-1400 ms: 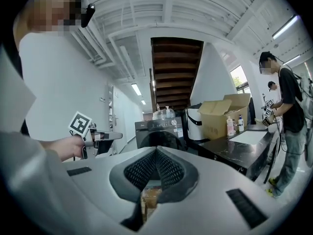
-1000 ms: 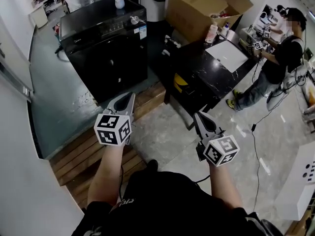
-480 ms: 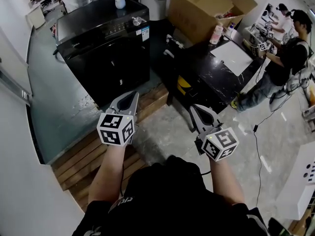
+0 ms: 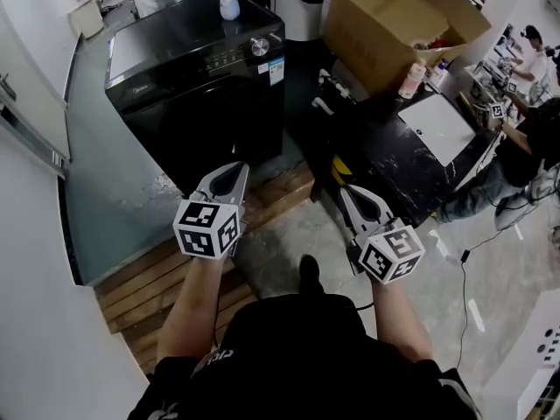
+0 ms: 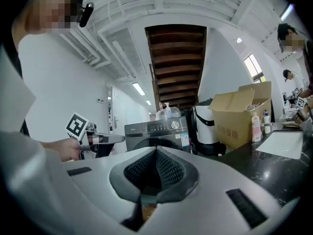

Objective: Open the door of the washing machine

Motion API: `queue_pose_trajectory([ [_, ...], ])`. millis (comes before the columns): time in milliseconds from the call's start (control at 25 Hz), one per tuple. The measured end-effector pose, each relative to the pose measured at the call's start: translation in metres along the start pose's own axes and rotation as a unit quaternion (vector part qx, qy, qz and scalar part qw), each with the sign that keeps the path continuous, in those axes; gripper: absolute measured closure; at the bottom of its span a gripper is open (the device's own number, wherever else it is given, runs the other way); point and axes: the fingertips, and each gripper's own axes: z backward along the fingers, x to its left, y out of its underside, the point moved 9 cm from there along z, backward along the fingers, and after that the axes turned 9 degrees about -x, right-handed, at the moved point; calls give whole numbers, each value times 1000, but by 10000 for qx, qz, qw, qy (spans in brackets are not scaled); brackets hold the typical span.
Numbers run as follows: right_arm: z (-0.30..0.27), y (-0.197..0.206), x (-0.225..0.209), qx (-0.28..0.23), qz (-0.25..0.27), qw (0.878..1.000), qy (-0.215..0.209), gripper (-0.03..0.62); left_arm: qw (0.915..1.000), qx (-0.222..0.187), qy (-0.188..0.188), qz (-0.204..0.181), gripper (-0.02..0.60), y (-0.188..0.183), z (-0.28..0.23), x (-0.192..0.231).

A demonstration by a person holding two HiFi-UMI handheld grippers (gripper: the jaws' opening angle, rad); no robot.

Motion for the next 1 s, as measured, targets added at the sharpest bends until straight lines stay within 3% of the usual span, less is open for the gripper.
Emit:
queue_pose_trajectory([
  [480, -91, -2, -101, 244, -260, 9977, -585, 599, 9984, 261, -481, 134, 572, -4, -100, 19],
  [760, -121, 2, -143, 413, -363, 9941, -930, 599, 9964, 288, -769, 215, 572, -4, -140, 25],
  [1000, -145, 7, -161, 593, -388, 9913, -1111, 599, 9962, 280, -801, 217, 572, -5, -163, 32],
])
